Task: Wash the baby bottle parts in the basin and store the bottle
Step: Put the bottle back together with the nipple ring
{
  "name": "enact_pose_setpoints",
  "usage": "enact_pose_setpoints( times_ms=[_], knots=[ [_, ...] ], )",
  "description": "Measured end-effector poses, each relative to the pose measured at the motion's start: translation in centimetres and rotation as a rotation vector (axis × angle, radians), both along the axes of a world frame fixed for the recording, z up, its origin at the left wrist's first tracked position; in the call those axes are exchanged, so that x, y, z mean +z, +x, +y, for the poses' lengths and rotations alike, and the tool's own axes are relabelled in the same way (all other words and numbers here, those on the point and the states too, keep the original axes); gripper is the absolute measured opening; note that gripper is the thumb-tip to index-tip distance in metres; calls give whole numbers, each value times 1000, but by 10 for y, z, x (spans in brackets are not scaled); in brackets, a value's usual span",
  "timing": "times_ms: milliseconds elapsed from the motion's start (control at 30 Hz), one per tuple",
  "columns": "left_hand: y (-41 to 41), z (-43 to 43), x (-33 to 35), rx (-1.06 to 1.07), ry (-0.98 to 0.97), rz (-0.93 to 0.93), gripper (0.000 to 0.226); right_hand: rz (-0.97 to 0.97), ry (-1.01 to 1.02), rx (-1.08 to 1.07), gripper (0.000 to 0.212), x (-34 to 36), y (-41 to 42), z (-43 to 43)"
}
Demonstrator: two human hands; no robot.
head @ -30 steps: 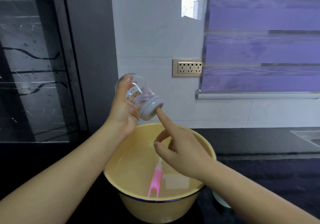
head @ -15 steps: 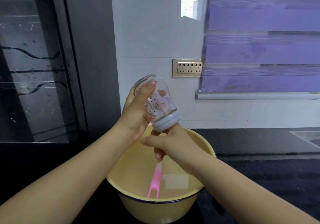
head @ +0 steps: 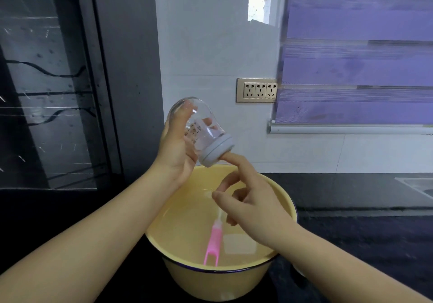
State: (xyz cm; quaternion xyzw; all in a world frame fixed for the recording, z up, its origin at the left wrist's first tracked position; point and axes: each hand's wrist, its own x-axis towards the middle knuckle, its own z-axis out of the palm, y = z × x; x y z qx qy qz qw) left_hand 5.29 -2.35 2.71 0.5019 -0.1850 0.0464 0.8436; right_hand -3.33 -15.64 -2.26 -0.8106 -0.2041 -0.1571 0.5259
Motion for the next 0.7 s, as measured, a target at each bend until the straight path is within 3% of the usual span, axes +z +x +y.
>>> enact_pose_setpoints(
  times_ms=[100, 267, 367, 500, 633, 700],
  knots=[
    [-3, -1, 4, -77, -55, 39, 45, -164, -373, -34, 89, -5, 7, -10],
    [-4, -3, 6, -109, -67, 78, 48, -439, -774, -332, 89, 5, 16, -11],
    [-7, -5, 7, -108, -51, 79, 52, -538, -857, -471, 76, 6, 23, -6],
    [-11, -7, 5, -105, -47, 109, 78, -555, -894, -569, 71, 9, 32, -1],
    [-8, -3, 10, -93, -115, 133, 70, -504, -952, -650, 81, 8, 34, -2],
    [-5, -2, 9, -85, -107, 114, 68, -488, -990, -620, 70, 13, 29, -2]
  ],
)
